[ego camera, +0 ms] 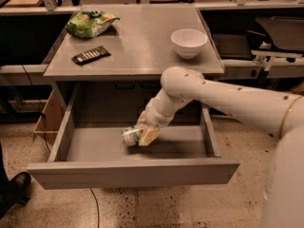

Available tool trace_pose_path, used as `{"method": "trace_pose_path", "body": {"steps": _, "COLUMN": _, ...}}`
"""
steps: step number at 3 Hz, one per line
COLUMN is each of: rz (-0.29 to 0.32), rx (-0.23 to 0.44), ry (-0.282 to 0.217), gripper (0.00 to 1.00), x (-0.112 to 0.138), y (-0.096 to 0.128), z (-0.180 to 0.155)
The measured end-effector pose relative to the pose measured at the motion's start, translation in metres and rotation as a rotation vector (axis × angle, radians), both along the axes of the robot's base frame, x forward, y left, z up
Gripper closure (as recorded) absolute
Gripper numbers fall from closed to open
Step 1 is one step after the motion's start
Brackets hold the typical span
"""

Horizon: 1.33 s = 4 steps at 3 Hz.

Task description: Pick 7up can from top drawer and place on counter

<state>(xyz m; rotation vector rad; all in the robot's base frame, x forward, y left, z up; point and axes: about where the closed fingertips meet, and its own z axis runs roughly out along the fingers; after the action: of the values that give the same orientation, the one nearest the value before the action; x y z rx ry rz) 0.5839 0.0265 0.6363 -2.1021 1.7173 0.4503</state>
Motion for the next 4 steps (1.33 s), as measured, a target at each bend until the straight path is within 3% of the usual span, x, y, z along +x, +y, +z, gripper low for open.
{"method": "trace_pose_path", "body": {"steps": 1, "rz": -0.047, "rx": 0.009, "ry": -0.032, "gripper": 0.99, "x": 0.002, "y": -0.018, "z": 0.035}}
{"method": "trace_pose_path", "body": {"steps": 2, "rz": -0.074, "rx": 0.039, "ry": -0.087, "gripper": 1.00, "x": 0.003, "y": -0.041, "z": 0.095}}
{"method": "trace_pose_path", "body": {"steps": 3, "rz": -0.123, "rx": 0.061, "ry": -0.191, "gripper": 1.00, "x": 0.023, "y": -0.069, "z": 0.178}}
{"method": "trace_pose_path", "body": {"steps": 4, "rz": -0.151, "rx": 0.074, "ry": -0.258, "gripper": 1.00, "x": 0.042, "y": -0.077, "z": 0.222}}
